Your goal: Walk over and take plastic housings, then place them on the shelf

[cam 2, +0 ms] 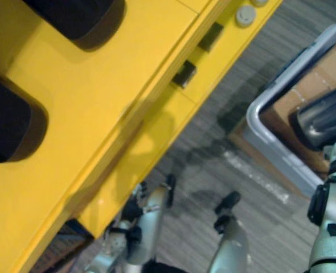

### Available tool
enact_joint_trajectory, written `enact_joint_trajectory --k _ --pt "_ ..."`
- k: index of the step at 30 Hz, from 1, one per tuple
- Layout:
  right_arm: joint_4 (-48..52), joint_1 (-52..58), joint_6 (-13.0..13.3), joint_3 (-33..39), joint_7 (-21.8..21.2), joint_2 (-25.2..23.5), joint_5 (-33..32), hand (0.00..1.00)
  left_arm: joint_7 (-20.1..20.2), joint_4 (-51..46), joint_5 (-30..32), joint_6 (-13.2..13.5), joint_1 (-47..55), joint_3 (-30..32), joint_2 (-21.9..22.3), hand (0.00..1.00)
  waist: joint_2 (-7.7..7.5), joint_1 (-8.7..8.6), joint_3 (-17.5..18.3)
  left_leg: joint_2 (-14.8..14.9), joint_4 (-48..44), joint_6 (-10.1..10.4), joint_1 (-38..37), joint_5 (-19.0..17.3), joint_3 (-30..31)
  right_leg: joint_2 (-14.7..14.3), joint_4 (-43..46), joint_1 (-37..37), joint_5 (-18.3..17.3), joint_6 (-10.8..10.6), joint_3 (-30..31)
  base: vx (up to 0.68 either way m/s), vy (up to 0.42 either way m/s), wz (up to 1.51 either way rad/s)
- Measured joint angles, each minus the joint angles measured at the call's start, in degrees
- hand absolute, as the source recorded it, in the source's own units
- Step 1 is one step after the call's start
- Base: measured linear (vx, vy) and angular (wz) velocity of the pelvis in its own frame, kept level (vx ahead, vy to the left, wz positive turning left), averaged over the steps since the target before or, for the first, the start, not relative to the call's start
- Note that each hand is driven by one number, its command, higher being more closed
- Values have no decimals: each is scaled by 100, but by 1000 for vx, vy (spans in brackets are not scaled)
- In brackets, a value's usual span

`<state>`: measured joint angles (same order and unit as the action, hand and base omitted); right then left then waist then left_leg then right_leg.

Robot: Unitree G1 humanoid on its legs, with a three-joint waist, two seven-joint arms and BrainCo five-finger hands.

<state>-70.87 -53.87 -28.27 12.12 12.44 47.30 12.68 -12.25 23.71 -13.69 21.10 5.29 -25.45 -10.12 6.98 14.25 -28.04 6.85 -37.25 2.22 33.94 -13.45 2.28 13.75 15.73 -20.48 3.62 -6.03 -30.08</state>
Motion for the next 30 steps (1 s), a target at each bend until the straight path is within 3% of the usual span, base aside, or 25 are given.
enact_joint_trajectory --k 3,7,12,24,30 --pt "-6 143 346 -42 156 -186 4 100 14 -83 5 0 92 38 -98 0 -155 -88 15 25 146 40 -175 28 -10 -72 -180 173 62 14 5 -2 2 -2" --pt "-130 255 996 -298 694 -214 124 100 21 -313 9 -19 248 49 -209 0 -362 -243 11 48 421 95 -544 112 -115 -131 -384 447 120 47 42 -18 0 -8" --pt "-160 412 1440 -573 1294 -209 157 100 23 -782 18 -158 456 58 -346 0 -597 -416 37 113 697 156 -938 168 -282 -242 -623 686 207 87 188 -14 5 -12" --pt "1521 970 1631 -1134 1899 -184 672 100 380 -1792 59 -298 367 30 -333 0 -648 -796 55 139 933 174 -1207 207 -526 -362 -1046 866 437 97 370 -15 30 -9" --pt "3094 1677 2012 -1269 2160 -188 1221 100 374 -1938 175 -390 -338 -76 -292 0 -686 -1006 140 127 1085 181 -1492 217 -622 -374 -1164 1052 463 95 495 -3 41 -6"
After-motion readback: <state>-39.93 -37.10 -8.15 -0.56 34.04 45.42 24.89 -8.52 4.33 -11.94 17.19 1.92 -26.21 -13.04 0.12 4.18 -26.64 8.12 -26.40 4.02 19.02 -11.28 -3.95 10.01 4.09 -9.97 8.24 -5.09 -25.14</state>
